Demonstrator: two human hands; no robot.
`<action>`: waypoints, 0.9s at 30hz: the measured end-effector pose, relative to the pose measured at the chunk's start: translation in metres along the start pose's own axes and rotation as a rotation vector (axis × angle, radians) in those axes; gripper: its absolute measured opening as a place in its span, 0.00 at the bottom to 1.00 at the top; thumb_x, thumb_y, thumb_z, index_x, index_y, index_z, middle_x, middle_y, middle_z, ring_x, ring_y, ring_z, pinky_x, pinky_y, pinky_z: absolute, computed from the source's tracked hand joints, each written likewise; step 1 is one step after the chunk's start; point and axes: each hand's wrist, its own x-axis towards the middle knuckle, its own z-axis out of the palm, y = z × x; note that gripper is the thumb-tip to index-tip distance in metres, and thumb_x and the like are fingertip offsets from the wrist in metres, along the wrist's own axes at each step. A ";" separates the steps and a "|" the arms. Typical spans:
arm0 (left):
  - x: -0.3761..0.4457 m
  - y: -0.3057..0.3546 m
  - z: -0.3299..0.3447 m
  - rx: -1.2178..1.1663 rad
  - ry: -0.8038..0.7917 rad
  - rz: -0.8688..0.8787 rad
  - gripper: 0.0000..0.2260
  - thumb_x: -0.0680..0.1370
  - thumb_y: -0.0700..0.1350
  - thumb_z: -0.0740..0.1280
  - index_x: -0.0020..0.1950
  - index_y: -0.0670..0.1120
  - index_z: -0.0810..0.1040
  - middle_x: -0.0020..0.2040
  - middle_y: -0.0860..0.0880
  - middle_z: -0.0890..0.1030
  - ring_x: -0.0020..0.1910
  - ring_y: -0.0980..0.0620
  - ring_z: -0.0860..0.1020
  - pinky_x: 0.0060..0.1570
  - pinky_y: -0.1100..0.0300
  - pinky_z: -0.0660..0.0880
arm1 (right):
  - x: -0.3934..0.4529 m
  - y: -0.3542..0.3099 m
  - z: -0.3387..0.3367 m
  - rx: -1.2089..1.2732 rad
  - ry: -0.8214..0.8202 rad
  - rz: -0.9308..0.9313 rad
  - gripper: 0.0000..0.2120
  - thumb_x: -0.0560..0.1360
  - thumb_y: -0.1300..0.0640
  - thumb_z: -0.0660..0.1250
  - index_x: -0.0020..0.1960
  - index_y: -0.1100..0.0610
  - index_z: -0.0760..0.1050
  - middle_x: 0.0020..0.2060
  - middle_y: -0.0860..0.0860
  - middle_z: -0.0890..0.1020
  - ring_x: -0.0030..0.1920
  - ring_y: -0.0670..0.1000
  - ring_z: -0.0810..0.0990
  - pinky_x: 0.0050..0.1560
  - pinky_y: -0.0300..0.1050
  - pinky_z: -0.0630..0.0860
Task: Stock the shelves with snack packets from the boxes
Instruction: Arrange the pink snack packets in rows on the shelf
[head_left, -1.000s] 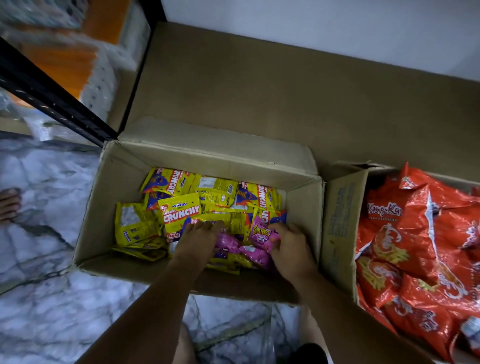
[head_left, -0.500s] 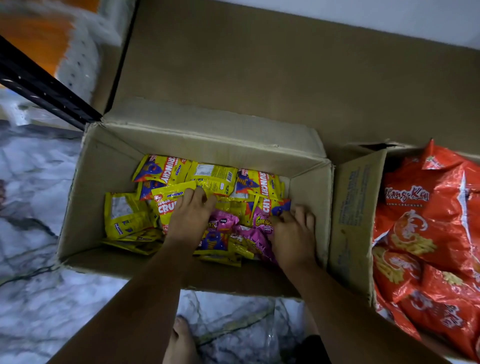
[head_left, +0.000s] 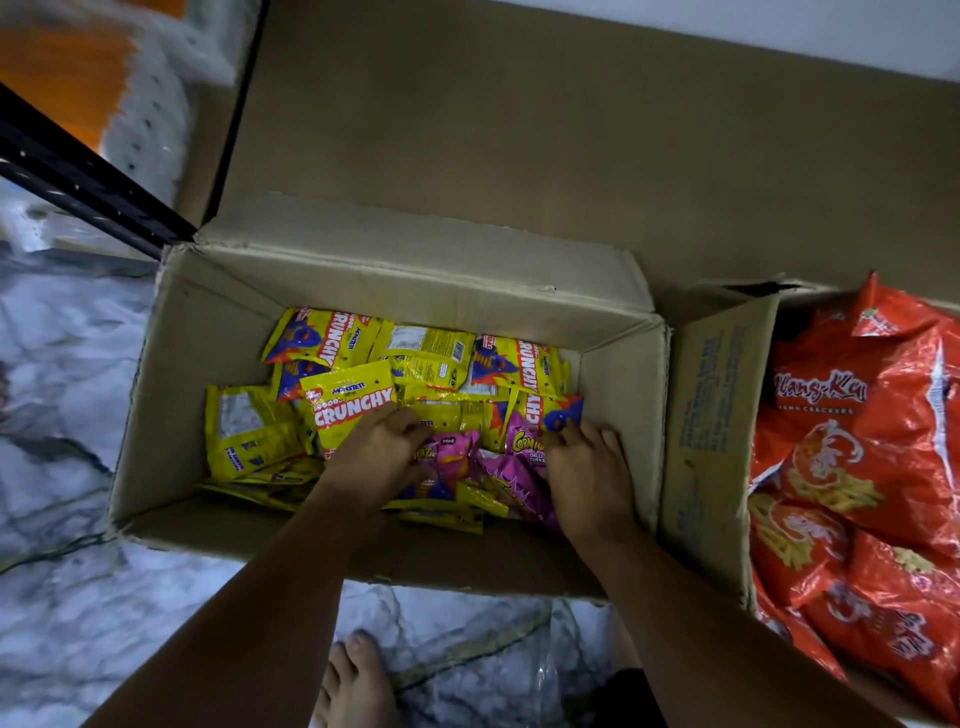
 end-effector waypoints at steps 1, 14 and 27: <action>-0.001 0.000 -0.001 -0.048 0.001 -0.027 0.26 0.63 0.54 0.82 0.56 0.44 0.84 0.49 0.45 0.84 0.50 0.41 0.81 0.52 0.50 0.79 | -0.001 0.000 -0.001 0.005 0.003 0.005 0.15 0.76 0.52 0.69 0.61 0.55 0.78 0.54 0.55 0.82 0.58 0.58 0.76 0.60 0.53 0.69; -0.047 0.056 -0.153 -0.271 0.174 -0.205 0.22 0.67 0.49 0.81 0.57 0.44 0.84 0.49 0.42 0.82 0.49 0.39 0.81 0.47 0.49 0.82 | -0.074 0.037 -0.134 0.111 0.275 -0.037 0.19 0.66 0.50 0.77 0.55 0.51 0.79 0.46 0.51 0.81 0.50 0.56 0.76 0.51 0.51 0.69; -0.113 0.168 -0.473 -0.157 0.552 0.002 0.24 0.73 0.64 0.62 0.58 0.50 0.83 0.48 0.53 0.82 0.46 0.50 0.80 0.47 0.57 0.78 | -0.205 0.114 -0.414 0.259 0.729 -0.080 0.17 0.73 0.47 0.68 0.59 0.52 0.81 0.50 0.47 0.82 0.51 0.52 0.77 0.53 0.47 0.66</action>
